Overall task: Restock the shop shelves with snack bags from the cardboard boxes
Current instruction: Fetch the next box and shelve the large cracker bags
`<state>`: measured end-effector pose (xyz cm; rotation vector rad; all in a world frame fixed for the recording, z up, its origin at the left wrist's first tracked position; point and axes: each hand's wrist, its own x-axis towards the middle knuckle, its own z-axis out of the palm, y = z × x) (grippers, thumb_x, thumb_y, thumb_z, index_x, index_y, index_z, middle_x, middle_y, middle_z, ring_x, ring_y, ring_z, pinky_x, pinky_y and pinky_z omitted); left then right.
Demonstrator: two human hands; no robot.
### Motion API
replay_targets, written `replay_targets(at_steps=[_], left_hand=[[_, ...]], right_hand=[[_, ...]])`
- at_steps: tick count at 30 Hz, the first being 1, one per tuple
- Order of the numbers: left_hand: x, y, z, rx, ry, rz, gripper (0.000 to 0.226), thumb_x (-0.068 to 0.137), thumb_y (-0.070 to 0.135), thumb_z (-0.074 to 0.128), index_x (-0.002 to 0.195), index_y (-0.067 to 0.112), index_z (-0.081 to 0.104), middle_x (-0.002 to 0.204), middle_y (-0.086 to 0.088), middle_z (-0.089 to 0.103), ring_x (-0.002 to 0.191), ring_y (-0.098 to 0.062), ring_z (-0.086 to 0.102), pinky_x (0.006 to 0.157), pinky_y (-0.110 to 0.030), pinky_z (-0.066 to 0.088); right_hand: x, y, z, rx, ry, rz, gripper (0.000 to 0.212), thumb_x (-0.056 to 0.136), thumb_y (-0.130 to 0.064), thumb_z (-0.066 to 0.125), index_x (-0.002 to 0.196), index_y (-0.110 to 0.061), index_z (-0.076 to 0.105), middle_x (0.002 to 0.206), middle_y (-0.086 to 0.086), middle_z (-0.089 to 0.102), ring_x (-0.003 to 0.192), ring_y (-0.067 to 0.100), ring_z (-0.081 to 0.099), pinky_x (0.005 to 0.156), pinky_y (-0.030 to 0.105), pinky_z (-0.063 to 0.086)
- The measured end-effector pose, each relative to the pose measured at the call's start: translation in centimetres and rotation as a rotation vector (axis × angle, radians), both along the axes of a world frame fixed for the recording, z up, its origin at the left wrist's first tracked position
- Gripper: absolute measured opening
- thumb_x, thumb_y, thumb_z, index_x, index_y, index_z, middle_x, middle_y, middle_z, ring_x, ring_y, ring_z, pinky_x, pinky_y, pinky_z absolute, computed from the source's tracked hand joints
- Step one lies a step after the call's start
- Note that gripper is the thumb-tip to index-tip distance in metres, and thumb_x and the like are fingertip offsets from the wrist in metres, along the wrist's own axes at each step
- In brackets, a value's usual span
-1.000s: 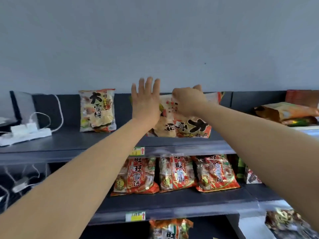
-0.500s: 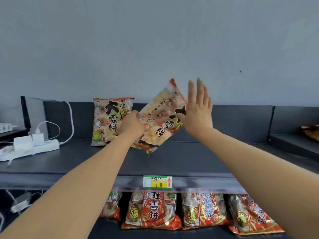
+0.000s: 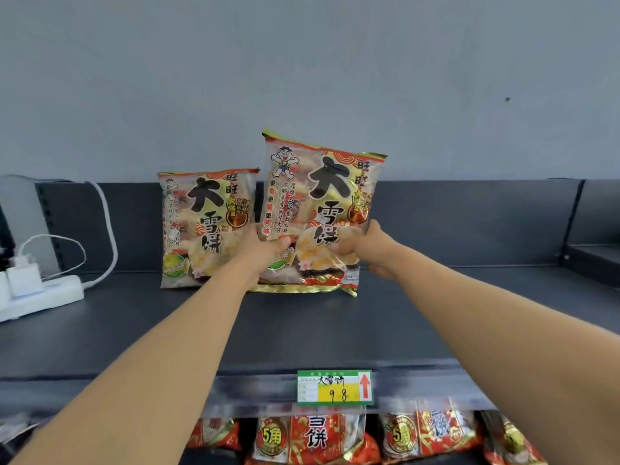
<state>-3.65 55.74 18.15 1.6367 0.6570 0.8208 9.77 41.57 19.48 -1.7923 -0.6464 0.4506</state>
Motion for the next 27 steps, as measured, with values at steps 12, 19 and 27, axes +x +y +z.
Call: replay_targets(at_steps=[12,19,27], left_hand=[[3.0,3.0,-0.1,0.521,0.457,0.3,0.048,0.093,0.011,0.058,0.137,0.001,0.041,0.14,-0.015,0.048,0.129,-0.031,0.044,0.103,-0.036,0.037],[3.8,3.2,-0.5,0.613,0.505,0.419,0.029,0.091,0.007,0.058,0.119,0.004,0.05,0.116,-0.015,0.06,0.105,-0.032,0.059,0.074,-0.035,0.043],[2.4,-1.3,0.3,0.787,0.447,0.42,0.036,0.093,0.014,0.058,0.126,0.004,0.046,0.13,-0.015,0.047,0.114,-0.034,0.053,0.087,-0.041,0.045]], right_hand=[[2.5,4.2,-1.9,0.042,0.032,0.024,0.101,0.071,0.0,0.072,0.148,-0.034,0.016,0.146,0.003,0.034,0.127,0.031,0.043,0.104,0.05,0.041],[1.9,4.0,-2.7,0.005,-0.096,0.006,0.093,0.077,-0.001,0.07,0.148,-0.026,0.017,0.148,0.004,0.026,0.129,0.031,0.041,0.103,0.051,0.043],[-0.8,-0.5,-2.4,-0.239,-0.574,-0.023,0.053,0.087,-0.015,0.06,0.136,-0.007,0.041,0.137,0.013,0.045,0.124,0.032,0.046,0.098,0.038,0.044]])
